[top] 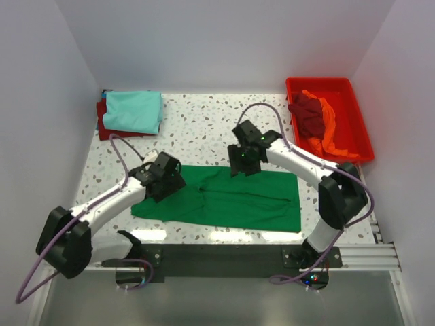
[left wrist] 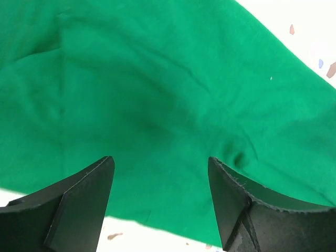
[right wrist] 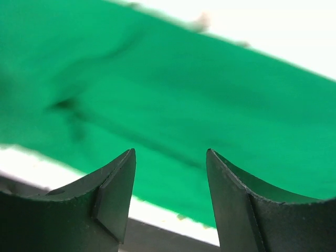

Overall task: Fold and stack the t-shirts
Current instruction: Fold the tshirt

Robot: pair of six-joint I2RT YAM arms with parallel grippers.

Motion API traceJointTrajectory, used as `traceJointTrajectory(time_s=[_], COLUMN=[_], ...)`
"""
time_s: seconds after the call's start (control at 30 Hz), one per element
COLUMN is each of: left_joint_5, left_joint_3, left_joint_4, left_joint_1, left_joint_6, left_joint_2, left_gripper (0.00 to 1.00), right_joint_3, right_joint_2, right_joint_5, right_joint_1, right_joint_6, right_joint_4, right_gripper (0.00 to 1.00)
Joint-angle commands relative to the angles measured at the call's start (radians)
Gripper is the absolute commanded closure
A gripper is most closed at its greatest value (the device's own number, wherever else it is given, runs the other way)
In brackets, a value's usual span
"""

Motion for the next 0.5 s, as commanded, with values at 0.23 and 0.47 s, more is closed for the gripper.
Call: traceJointTrajectory(time_s=[0.23,0.47], left_joint_5=[0.003,0.005], left_joint_3=[-0.043,-0.020], left_joint_4=[0.226,0.276], left_joint_1=[0.079,0.093], left_joint_6=[0.090,0.177], left_joint_2=[0.187,0.286], left_gripper=[0.23,0.22], right_joint_3=[-0.207,-0.343], right_joint_2=[0.050,0.050], right_joint_5=[-0.072,-0.051], right_joint_1=[-0.203,-0.206], right_joint_6=[-0.052,-0.019], right_joint_4=[0.193,0.215], right_gripper=[0.41,0.42])
